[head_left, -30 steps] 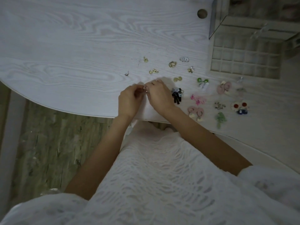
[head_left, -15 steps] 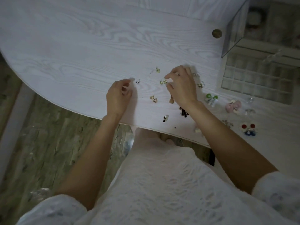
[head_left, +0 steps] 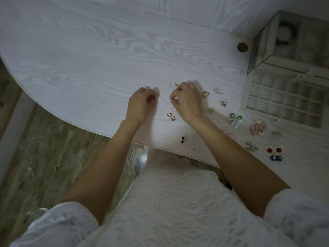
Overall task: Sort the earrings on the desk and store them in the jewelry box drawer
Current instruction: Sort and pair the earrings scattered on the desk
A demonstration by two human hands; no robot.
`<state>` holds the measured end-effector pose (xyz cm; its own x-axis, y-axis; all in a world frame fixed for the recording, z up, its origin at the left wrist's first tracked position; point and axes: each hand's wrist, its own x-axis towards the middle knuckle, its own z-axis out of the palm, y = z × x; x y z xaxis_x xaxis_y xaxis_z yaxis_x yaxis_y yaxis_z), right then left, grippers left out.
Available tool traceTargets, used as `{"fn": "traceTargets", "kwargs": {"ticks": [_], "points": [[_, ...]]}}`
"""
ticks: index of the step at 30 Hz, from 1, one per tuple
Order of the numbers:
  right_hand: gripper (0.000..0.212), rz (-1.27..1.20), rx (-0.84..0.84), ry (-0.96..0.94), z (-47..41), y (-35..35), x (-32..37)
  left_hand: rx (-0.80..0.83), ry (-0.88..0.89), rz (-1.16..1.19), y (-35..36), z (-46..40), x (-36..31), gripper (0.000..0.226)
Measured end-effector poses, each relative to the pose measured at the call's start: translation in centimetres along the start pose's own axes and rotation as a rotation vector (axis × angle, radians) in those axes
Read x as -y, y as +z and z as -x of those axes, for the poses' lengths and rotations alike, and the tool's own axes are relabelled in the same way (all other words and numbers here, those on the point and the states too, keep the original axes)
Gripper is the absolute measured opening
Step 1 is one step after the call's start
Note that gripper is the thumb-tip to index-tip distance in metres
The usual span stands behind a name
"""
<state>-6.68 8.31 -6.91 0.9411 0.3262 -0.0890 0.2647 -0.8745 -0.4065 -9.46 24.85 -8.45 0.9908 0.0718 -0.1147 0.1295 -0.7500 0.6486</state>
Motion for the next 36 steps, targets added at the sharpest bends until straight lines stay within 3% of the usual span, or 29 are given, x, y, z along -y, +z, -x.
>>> {"fn": "traceTargets", "kwargs": {"ticks": [7,12,24,31,36], "points": [[0.029,-0.166,0.025,0.118,0.4,-0.1,0.9,-0.061,-0.038,-0.009,0.4,0.7,-0.3,0.017],[0.027,-0.186,0.059,0.183,-0.1,0.9,2.3,-0.047,-0.054,0.011,0.8,0.9,-0.5,0.017],[0.031,-0.561,0.029,0.253,0.0,1.1,3.0,-0.017,-0.031,0.068,0.1,1.3,-0.6,0.022],[0.026,-0.424,-0.126,0.228,2.8,-2.4,-1.9,-0.073,0.11,-0.079,-2.4,0.1,-1.1,0.019],[0.025,-0.25,-0.101,0.237,2.5,-1.8,-3.1,0.082,0.18,-0.105,-0.7,-3.1,-2.9,0.029]]}}
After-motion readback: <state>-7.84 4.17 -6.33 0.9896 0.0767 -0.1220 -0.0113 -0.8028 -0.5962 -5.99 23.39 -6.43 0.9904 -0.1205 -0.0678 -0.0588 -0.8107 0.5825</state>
